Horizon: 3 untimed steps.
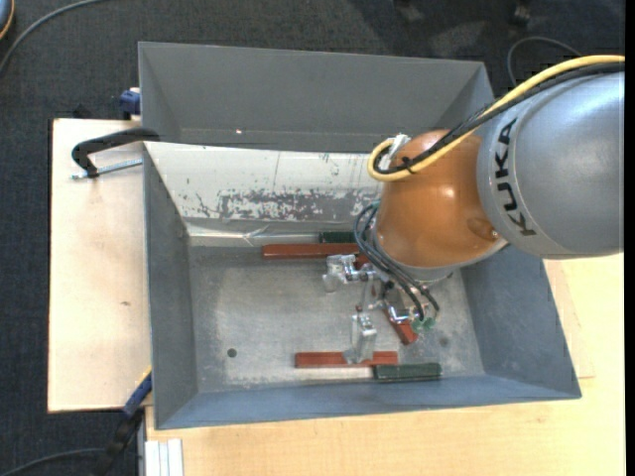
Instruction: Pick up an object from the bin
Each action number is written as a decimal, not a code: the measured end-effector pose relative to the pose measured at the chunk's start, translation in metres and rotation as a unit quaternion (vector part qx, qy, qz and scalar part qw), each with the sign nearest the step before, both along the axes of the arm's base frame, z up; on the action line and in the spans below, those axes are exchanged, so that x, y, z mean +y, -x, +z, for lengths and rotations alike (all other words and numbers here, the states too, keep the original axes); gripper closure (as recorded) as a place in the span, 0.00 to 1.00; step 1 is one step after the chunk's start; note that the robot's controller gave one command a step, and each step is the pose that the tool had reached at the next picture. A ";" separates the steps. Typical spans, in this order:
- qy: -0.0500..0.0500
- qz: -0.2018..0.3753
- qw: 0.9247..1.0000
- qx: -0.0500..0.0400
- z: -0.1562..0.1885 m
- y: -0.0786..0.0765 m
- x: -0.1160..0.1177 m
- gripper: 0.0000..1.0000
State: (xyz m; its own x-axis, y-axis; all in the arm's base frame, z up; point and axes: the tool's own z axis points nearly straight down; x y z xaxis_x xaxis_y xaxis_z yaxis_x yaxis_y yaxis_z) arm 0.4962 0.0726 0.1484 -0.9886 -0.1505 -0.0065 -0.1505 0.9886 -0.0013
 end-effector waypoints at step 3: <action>-0.002 -0.023 1.000 -0.003 -0.008 -0.016 -0.046 1.00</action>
Offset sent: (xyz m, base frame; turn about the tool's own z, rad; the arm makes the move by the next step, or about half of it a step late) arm -0.0050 -0.0735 -0.0784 0.0352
